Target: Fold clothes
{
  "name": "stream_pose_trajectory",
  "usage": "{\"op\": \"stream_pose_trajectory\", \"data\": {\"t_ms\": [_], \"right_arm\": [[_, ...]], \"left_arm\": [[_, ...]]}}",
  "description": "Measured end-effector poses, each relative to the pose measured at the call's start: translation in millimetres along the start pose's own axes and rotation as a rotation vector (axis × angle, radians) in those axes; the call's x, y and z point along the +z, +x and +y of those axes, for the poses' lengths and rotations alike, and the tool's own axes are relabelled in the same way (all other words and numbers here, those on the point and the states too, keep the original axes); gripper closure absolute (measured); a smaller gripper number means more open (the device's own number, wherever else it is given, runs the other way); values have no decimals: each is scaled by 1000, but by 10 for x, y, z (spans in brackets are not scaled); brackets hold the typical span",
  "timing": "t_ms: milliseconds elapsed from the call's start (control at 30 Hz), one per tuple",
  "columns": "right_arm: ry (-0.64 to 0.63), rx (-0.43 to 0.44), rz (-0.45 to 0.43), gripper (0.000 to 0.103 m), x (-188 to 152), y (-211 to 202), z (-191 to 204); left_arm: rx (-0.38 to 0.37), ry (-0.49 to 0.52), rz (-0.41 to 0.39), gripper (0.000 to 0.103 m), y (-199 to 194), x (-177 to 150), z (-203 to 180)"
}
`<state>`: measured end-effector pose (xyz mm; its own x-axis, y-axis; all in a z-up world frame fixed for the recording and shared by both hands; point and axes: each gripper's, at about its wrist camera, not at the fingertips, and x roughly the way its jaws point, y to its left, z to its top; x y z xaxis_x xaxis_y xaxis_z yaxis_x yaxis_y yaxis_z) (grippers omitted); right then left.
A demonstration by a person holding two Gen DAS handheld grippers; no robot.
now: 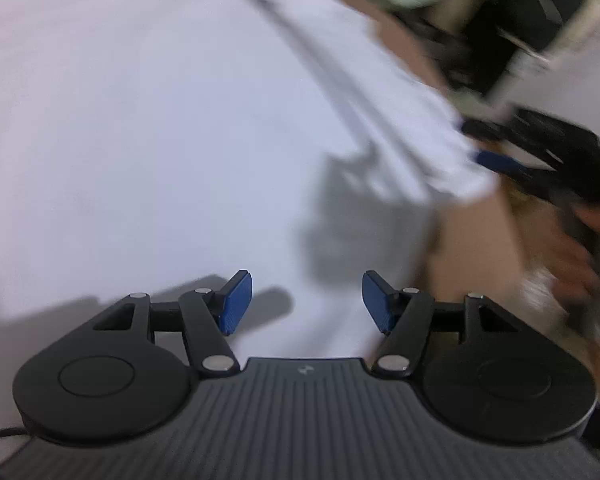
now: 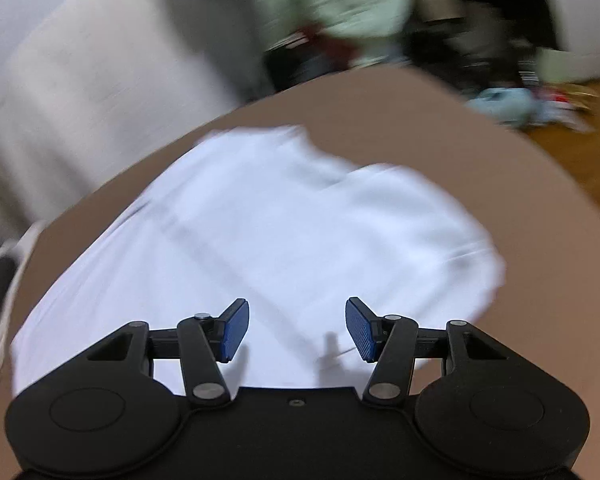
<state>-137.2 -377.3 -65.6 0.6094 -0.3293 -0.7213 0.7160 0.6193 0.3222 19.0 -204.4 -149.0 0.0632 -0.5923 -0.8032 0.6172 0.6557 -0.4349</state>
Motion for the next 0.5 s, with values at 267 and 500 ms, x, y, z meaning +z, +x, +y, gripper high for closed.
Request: {"op": "stream_pose_trajectory", "data": {"t_ms": [267, 500], "right_arm": [[-108, 130, 159, 44, -491, 188, 625], [-270, 186, 253, 44, -964, 290, 1096]], "left_arm": [[180, -247, 36, 42, -323, 234, 791], [371, -220, 6, 32, -557, 353, 1116]]}}
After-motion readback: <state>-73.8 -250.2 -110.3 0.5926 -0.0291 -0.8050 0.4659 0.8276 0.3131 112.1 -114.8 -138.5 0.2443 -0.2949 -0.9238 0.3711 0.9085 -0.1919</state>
